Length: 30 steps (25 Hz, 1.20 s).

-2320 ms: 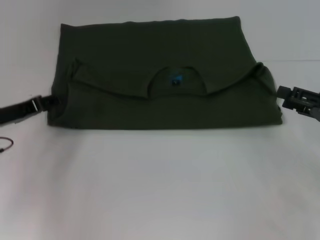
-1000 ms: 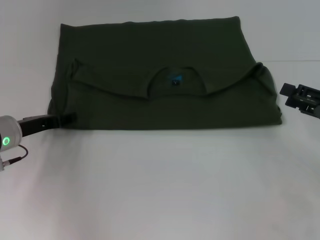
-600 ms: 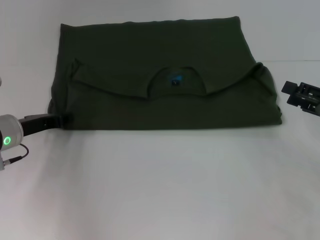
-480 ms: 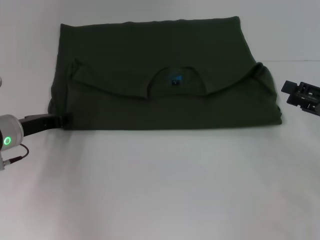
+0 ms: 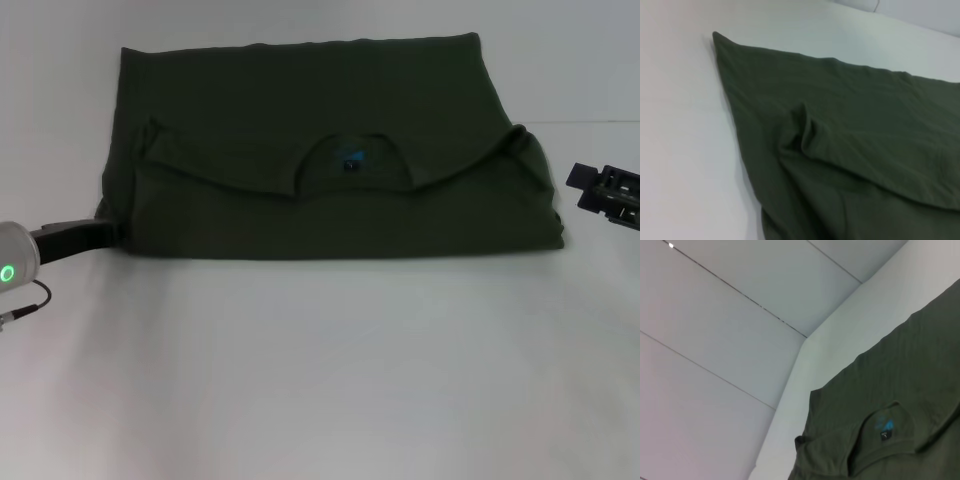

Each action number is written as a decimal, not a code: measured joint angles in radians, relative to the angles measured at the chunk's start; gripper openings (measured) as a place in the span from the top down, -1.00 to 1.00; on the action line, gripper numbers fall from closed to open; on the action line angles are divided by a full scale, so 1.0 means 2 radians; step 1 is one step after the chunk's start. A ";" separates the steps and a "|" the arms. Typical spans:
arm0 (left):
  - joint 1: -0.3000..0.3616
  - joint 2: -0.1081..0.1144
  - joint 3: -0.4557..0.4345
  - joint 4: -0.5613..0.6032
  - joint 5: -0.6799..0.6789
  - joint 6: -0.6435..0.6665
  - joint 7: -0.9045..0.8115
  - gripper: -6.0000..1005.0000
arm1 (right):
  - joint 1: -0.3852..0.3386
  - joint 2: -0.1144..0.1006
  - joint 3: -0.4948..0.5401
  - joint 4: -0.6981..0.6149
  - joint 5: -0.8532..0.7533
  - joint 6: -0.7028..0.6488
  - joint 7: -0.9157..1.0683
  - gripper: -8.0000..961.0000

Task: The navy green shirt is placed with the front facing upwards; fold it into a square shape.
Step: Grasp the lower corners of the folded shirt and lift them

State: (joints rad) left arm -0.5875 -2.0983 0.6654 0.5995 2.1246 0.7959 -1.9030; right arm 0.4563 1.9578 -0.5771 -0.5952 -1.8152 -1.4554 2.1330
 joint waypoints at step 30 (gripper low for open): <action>0.005 0.006 -0.003 0.000 0.000 0.001 -0.015 0.73 | 0.002 -0.005 0.001 0.001 -0.001 0.004 0.001 -0.53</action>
State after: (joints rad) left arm -0.5766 -2.0863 0.6596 0.6003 2.1251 0.7985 -1.9327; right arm 0.4597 1.9481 -0.5755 -0.5937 -1.8177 -1.4465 2.1348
